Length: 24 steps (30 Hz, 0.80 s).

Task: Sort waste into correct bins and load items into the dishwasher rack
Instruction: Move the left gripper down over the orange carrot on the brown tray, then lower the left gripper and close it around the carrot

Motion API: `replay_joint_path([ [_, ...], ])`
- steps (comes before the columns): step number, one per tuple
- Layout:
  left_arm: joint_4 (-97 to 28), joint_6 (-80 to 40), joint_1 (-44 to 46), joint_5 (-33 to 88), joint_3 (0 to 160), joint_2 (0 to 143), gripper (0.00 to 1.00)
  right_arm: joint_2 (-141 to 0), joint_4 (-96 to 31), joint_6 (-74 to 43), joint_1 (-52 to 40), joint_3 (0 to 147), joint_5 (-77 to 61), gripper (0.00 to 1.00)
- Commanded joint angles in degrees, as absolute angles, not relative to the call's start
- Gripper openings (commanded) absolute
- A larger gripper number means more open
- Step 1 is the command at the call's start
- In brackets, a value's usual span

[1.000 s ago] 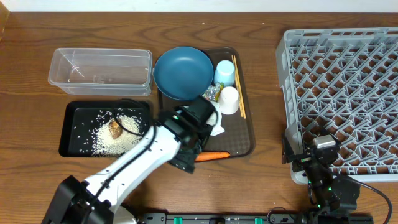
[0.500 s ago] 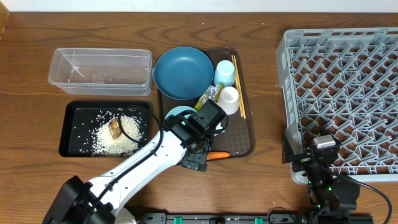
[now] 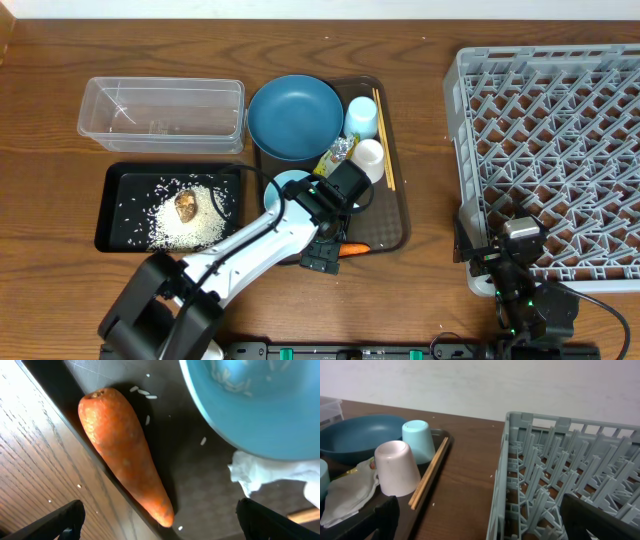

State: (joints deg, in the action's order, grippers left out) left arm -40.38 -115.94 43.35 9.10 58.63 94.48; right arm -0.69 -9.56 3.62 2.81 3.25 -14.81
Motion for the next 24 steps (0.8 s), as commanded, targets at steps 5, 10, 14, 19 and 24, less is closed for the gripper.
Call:
replay_joint_path([
  [5, -39.3, -118.6, 43.5, 9.8, 59.3, 98.6, 0.98, -0.5, -9.6, 4.4, 3.0, 3.0, -15.0, 0.99],
  [10, -36.9, -118.6, 43.5, 9.8, 59.3, 99.7, 0.98, -0.5, -9.6, 4.4, 3.0, 3.0, -15.0, 0.99],
  [14, -36.7, -118.6, 43.4, 9.6, 59.3, 99.7, 0.98, -0.5, -9.6, 4.4, 3.0, 3.0, -15.0, 0.99],
  [19, -36.7, -118.6, 43.4, 9.5, 59.3, 99.7, 0.98, -0.5, -9.6, 4.4, 3.0, 3.0, -15.0, 0.99],
  [24, -34.3, -114.6, 43.4, 13.3, 59.3, 99.5, 0.98, -0.5, -9.6, 4.4, 3.0, 3.0, -15.0, 0.99],
])
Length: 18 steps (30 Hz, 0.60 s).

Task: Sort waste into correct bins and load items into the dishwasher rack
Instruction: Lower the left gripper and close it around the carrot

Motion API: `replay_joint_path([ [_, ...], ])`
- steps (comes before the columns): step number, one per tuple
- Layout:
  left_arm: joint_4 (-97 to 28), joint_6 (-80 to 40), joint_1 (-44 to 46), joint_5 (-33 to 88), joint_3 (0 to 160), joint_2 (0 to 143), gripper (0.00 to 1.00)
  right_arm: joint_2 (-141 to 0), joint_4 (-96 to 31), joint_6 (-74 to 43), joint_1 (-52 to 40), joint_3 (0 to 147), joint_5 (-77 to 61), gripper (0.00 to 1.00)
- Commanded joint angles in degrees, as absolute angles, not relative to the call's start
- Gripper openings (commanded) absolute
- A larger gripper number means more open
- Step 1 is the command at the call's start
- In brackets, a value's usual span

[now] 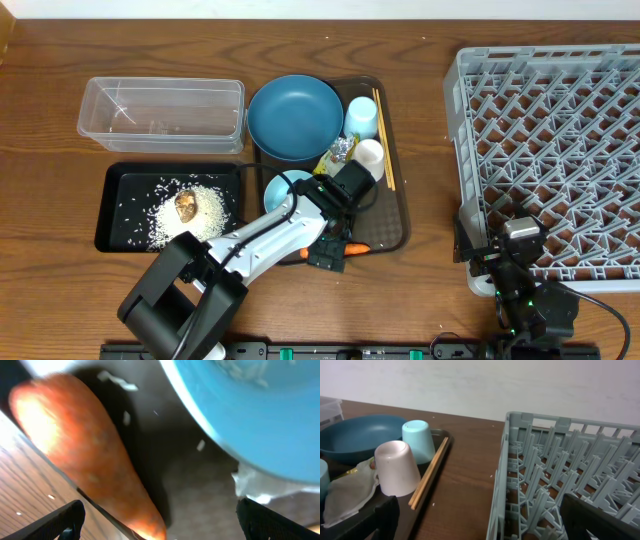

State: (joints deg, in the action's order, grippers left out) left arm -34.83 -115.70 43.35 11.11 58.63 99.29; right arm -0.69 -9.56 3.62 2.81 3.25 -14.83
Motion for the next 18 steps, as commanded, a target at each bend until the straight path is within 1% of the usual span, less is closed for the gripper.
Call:
replay_joint_path([
  [1, -34.1, -114.0, 43.4, 14.1, 59.3, 99.5, 0.98, -0.5, -9.6, 4.4, 3.0, 3.0, -15.0, 0.99],
  [8, -34.4, -112.5, 43.4, 14.6, 59.3, 97.9, 0.98, -0.5, -9.6, 4.4, 3.0, 3.0, -15.0, 0.99],
  [14, -34.4, -111.6, 43.4, 7.7, 59.3, 95.5, 0.98, -0.5, -9.6, 4.4, 3.0, 3.0, -15.0, 0.99],
  [18, -34.9, -111.6, 43.5, 7.2, 59.3, 95.5, 0.98, -0.5, -9.6, 4.4, 3.0, 3.0, -15.0, 0.99],
])
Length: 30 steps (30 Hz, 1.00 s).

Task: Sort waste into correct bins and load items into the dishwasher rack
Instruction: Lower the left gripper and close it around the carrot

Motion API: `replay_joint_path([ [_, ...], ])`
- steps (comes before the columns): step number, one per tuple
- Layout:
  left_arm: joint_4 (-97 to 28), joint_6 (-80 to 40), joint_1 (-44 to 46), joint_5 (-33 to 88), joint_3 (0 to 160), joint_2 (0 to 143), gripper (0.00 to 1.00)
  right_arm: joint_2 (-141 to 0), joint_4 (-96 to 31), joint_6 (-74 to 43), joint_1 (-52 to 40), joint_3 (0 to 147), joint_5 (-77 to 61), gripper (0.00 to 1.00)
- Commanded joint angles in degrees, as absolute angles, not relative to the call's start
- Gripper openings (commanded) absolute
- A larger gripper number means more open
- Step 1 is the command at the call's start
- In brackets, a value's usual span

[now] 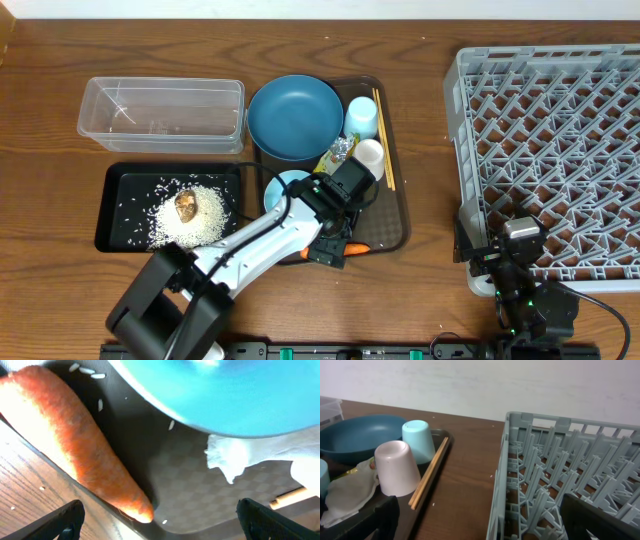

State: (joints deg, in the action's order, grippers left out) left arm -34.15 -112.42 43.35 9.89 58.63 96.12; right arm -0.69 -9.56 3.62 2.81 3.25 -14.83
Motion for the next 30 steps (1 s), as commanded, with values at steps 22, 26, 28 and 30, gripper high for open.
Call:
replay_joint_path([
  [22, -35.6, -110.1, 44.9, 4.0, 59.3, 99.7, 0.99, -0.5, -9.6, 4.4, 3.0, 3.0, -15.0, 0.99],
  [26, -35.7, -110.1, 45.5, 3.9, 59.3, 99.7, 0.99, -0.5, -9.6, 4.4, 3.0, 3.0, -15.0, 0.99],
  [28, -35.7, -110.1, 45.5, 3.3, 59.3, 99.7, 0.99, -0.5, -9.6, 4.4, 3.0, 3.0, -15.0, 0.99],
  [30, -35.9, -110.1, 45.5, 2.6, 59.3, 99.7, 0.99, -0.5, -9.6, 4.4, 3.0, 3.0, -15.0, 0.99],
])
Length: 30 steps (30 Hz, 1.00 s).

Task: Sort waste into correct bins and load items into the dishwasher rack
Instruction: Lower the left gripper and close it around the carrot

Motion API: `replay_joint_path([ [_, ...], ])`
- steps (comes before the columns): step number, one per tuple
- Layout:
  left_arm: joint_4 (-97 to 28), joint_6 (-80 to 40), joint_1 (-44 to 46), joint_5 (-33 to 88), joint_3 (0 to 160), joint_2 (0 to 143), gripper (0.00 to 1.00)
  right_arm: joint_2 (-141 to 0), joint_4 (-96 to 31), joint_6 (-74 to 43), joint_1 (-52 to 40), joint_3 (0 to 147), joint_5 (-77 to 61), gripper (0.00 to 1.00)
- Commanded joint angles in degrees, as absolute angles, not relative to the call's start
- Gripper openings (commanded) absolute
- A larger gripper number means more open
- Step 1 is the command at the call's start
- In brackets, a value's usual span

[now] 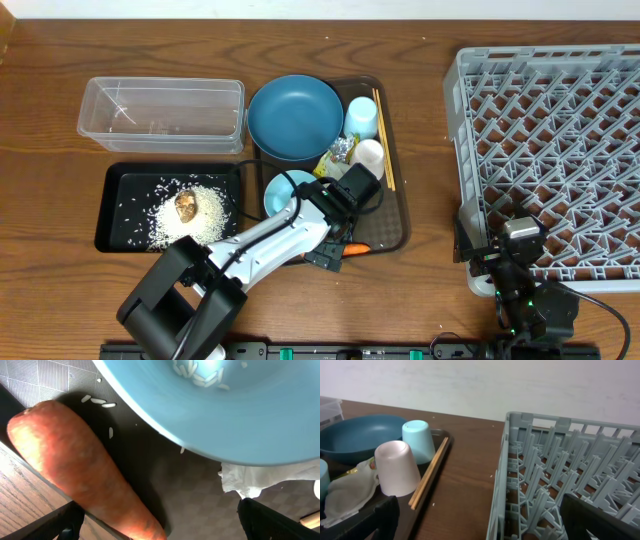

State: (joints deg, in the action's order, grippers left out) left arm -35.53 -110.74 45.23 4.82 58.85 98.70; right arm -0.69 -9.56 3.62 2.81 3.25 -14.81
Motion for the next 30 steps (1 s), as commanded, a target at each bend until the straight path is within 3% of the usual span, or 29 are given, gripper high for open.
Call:
replay_joint_path([
  [1, -36.0, -110.1, 45.5, 1.9, 59.3, 99.7, 0.97, -0.5, -9.6, 4.4, 3.0, 3.0, -15.0, 0.99],
  [7, -36.4, -110.1, 45.5, 1.2, 59.3, 99.9, 0.76, -0.5, -9.6, 4.4, 3.0, 3.0, -15.0, 0.99],
  [30, -37.5, -110.2, 48.1, -0.7, 59.2, 100.0, 0.7, -0.5, -9.6, 4.4, 3.0, 3.0, -15.0, 0.99],
])
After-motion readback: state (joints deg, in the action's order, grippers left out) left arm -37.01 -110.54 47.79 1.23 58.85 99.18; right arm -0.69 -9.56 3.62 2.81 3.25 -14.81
